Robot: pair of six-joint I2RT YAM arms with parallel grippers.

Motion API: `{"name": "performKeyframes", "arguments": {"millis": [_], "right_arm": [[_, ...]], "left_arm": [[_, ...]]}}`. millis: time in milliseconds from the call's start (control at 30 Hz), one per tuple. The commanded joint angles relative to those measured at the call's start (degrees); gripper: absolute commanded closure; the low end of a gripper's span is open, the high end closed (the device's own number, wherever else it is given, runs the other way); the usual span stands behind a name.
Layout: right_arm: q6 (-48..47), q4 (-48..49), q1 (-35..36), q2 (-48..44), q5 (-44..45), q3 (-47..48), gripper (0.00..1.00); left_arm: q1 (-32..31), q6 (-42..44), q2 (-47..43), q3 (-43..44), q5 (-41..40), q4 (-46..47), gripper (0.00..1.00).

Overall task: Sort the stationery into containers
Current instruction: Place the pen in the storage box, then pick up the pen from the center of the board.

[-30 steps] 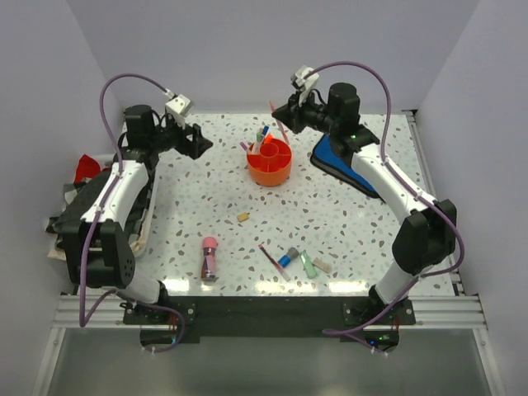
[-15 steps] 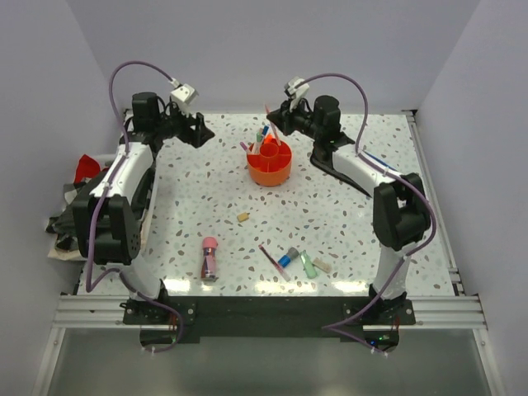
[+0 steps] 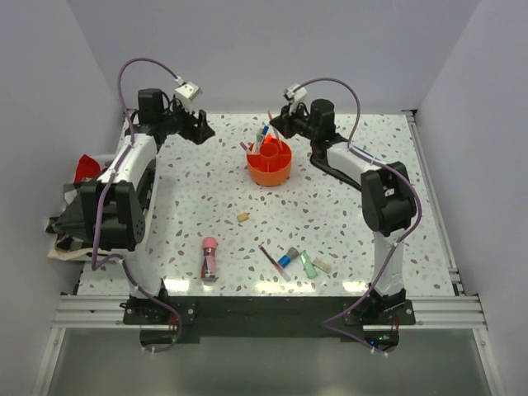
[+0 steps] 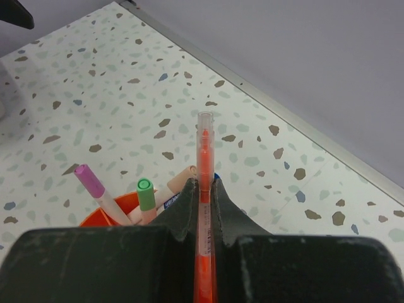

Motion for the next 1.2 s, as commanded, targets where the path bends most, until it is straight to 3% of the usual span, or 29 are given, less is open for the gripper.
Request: {"name": "performKeyframes", "arguments": {"millis": [0,67,100,233,533,633,667,733,767,867,1000,1167], "right_arm": [[-0.1,3.0,-0.1,-1.0,0.3,1.0,1.0],[-0.1,2.2,0.0,-2.0,0.7,0.2,0.92],[-0.3,1.7,0.0,-2.5,1.0,0.0,0.76],[-1.1,-1.0,0.0,-5.1,2.4,-1.2,0.61],[-5.4,-7.0,0.1,-18.0,1.8,-6.4,0.57],[-9.5,-17.1,1.8,-23.8,0.8,-8.6,0.58],[-10.6,-25.9,2.7,-24.6,0.3,-8.7,0.58],[-15.9,-35.4,7.2,-25.8,1.4,-9.0,0.58],[-17.8,-45.1,9.4,-25.6,3.1,-8.7,0.58],[-19.5,-57.3,16.6,-23.3,6.2,-9.1,0.59],[-15.2,-63.6,23.6,-18.9,8.7,-9.2,0.59],[-10.3,-60.9,29.8,-16.7,12.7,-13.0,0.56]], "left_arm": [[0.3,1.2,1.1,3.0,0.1,0.1,0.21],[0.3,1.0,1.0,2.9,0.2,0.2,0.21],[0.3,1.0,1.0,2.8,0.4,0.2,0.21],[0.3,0.4,0.0,1.9,0.9,0.8,0.21],[0.3,-1.6,-5.9,-3.5,2.1,5.6,0.21],[0.3,-2.9,-9.4,-6.3,1.4,8.0,0.21],[0.3,-3.3,-11.2,-7.8,0.2,9.2,0.21],[0.3,-4.9,-12.9,-9.2,-2.1,10.0,0.21],[0.3,-5.5,-14.4,-10.3,-4.6,10.2,0.21],[0.3,-5.5,-17.7,-12.8,-7.7,9.9,0.21],[0.4,-4.5,-21.4,-15.9,-10.7,8.9,0.2],[0.4,-4.2,-26.1,-20.6,-11.0,8.8,0.2]]}}
